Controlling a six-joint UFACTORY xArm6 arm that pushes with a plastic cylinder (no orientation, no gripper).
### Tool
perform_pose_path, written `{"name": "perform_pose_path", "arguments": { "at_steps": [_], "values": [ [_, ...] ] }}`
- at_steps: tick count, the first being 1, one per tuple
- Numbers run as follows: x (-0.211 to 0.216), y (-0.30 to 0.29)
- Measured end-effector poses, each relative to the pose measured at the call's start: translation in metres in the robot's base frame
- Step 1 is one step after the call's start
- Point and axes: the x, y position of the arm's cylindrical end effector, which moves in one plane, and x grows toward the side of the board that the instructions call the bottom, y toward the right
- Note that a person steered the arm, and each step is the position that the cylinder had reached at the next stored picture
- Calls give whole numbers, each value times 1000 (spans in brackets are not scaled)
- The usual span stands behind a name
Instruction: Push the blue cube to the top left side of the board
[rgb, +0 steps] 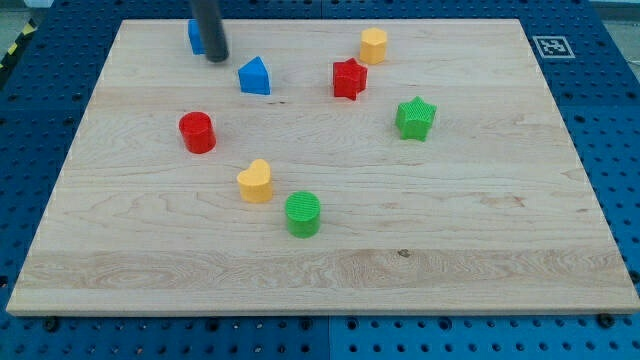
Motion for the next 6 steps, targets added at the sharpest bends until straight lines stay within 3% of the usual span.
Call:
{"name": "perform_pose_path", "arguments": {
  "at_steps": [5,6],
  "values": [
    [-41,-39],
    [-36,-18]
  ]
}}
